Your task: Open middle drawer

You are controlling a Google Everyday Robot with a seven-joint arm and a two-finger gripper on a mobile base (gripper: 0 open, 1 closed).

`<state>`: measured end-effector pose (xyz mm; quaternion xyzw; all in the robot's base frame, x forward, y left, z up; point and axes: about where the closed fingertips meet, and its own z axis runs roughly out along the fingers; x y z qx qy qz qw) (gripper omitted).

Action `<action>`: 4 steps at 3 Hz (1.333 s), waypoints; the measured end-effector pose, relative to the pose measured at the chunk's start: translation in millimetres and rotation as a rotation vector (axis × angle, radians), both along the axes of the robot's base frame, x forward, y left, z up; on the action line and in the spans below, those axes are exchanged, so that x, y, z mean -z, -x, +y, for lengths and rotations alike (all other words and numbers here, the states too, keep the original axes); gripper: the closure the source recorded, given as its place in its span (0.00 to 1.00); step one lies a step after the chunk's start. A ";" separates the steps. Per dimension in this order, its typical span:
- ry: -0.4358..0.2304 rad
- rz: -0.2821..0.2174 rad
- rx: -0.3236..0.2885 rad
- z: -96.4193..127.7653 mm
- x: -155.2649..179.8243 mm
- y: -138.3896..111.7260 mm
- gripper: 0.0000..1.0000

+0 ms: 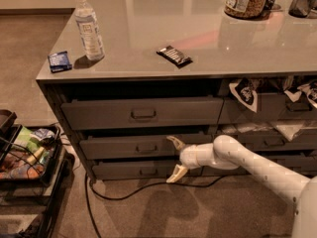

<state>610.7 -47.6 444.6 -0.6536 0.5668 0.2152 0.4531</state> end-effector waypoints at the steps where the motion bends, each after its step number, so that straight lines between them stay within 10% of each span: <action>1: -0.017 -0.032 -0.003 8.1 7.3 -17.9 0.00; 3: 0.034 -0.079 0.059 8.0 12.8 -38.2 0.00; 4: 0.103 -0.062 -0.006 -3.1 15.3 -39.0 0.00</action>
Offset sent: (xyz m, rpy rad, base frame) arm 0.0551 0.0031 -0.0177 -0.1189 -0.1296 -0.1342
